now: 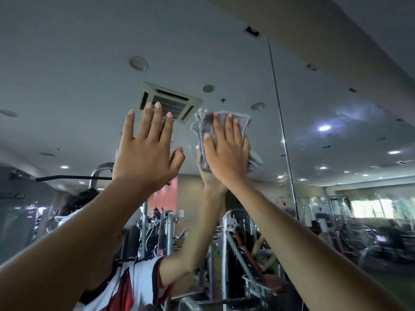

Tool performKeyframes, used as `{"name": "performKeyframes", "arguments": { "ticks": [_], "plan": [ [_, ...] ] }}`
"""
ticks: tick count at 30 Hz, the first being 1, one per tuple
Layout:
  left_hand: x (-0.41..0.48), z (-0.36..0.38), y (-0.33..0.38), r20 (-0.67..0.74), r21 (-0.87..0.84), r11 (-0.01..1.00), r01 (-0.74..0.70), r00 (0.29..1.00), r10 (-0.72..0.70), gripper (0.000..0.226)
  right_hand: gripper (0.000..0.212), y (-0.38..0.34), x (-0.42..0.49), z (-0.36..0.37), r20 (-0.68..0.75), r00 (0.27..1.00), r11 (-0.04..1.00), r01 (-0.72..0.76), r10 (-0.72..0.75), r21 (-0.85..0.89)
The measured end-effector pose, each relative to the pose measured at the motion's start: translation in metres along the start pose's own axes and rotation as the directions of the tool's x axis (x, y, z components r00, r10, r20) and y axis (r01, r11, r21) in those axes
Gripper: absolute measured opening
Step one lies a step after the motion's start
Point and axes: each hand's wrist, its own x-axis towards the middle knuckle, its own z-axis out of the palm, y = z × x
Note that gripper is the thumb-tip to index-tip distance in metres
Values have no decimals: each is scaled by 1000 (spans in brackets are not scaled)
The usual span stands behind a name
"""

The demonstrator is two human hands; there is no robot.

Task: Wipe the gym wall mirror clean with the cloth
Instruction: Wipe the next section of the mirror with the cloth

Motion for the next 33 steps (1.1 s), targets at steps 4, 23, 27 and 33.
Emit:
{"name": "performKeyframes", "arguments": {
  "ticks": [4,23,27,33],
  "plan": [
    [-3,0,-1,9,9,1000,6,1000,-6,81,57,23,-61,0,11,939,939,344,-344,4],
    [-44,-2,10,11,-18,1000,-10,1000,10,75,55,49,-92,4,-3,934,934,358,-358,-15],
    [-44,-4,12,28,-15,1000,-7,1000,7,74,57,85,-80,1,10,974,972,228,-228,-48],
    [-44,-4,10,-6,-40,999,-15,1000,15,73,68,12,-30,5,-18,963,963,-269,268,-18]
  ]
}}
